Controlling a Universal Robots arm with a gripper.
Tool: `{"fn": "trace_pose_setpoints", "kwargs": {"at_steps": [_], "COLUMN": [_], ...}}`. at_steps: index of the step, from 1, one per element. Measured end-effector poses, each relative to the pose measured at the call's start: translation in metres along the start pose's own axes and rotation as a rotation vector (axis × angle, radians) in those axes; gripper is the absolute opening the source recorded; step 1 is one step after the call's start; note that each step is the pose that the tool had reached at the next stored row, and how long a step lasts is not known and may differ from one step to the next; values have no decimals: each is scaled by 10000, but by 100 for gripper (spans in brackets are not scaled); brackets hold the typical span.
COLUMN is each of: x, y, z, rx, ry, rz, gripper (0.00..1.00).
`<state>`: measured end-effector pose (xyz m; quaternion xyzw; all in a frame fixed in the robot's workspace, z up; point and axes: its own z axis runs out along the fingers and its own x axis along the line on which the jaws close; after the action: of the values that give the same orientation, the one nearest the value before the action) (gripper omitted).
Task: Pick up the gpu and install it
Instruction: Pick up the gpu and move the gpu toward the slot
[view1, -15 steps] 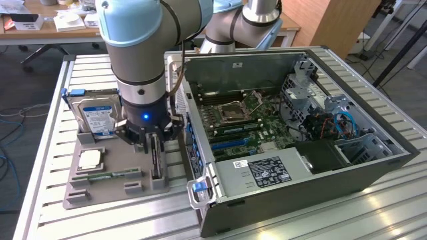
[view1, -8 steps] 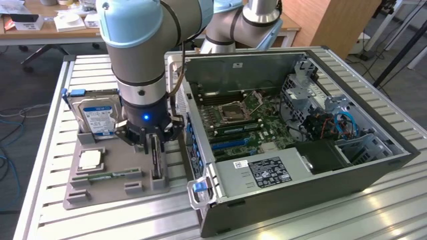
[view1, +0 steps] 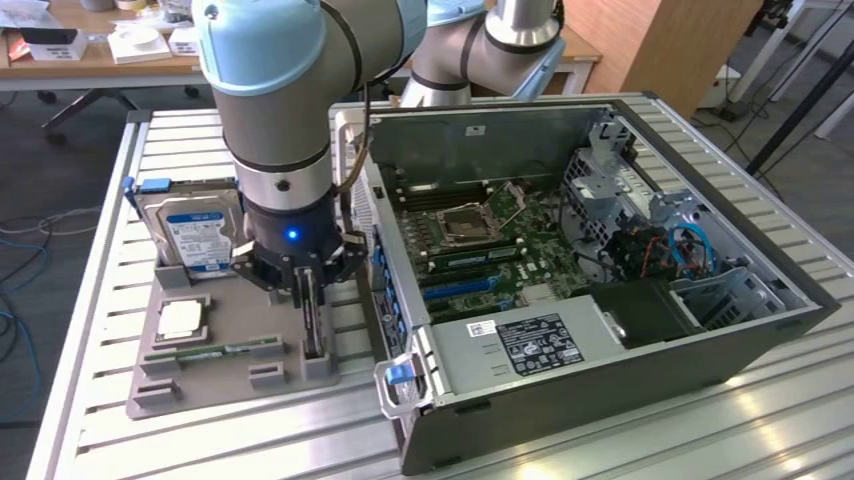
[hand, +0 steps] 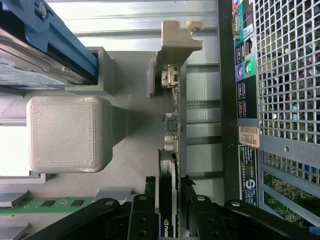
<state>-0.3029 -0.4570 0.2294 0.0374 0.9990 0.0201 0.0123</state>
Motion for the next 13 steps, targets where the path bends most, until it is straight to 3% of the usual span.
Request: {"fn": "trace_pose_setpoints", "kwargs": {"at_steps": [13], "x": [-9], "y": [0], "z": [0], "rx": [0], "ry": [-1], "rz": [0], "gripper": [33]}}
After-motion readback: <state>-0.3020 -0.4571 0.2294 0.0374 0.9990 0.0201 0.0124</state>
